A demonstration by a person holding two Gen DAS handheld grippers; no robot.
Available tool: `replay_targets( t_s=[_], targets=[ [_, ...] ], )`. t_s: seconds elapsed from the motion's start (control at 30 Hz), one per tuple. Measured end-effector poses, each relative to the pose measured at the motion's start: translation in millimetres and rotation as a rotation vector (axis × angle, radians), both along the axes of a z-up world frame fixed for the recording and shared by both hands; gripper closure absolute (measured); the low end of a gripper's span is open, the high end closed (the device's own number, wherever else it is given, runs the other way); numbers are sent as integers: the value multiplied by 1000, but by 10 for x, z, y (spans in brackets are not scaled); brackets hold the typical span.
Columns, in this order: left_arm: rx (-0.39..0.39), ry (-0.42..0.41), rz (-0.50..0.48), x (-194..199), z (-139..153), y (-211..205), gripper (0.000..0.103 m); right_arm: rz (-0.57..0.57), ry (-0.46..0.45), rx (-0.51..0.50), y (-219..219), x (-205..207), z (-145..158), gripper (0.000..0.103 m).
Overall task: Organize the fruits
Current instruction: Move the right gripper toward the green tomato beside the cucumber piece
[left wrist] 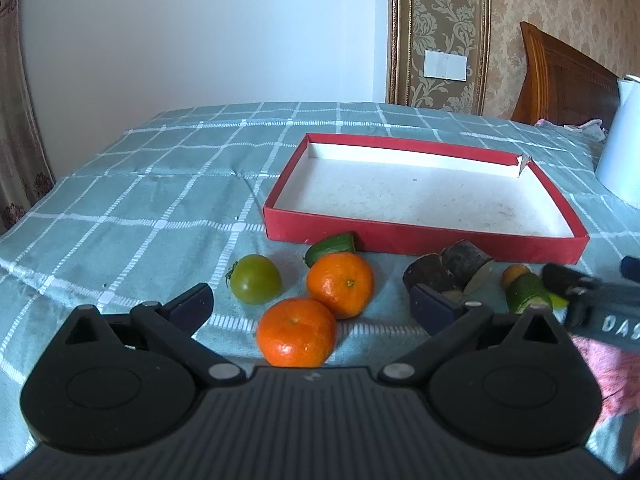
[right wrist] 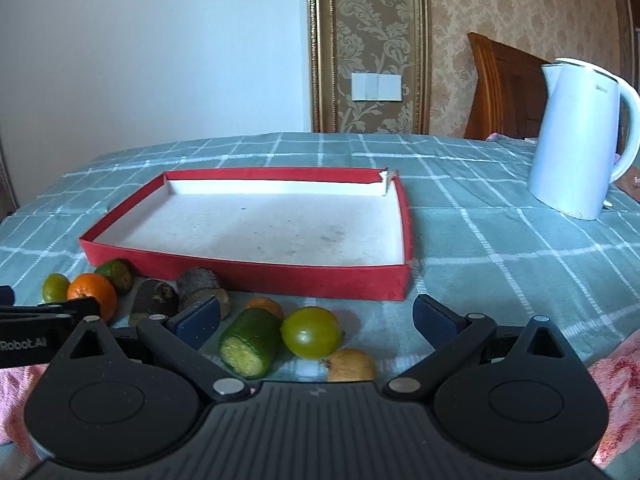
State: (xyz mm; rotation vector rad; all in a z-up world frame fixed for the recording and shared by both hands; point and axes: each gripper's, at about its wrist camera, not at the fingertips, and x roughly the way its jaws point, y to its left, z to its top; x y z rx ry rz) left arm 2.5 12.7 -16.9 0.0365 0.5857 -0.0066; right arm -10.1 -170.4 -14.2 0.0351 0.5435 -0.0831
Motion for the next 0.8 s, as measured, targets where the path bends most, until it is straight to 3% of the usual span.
replay_targets(
  t_s=[0.47,0.8],
  targets=[
    [-17,3,-17,-5,-107,87,0,-17,-18,31,-408,-176,-47,0],
    [-41,1,-3,-38,-112,211,0,43,-29,28,-278,-121,-38,0]
  ],
)
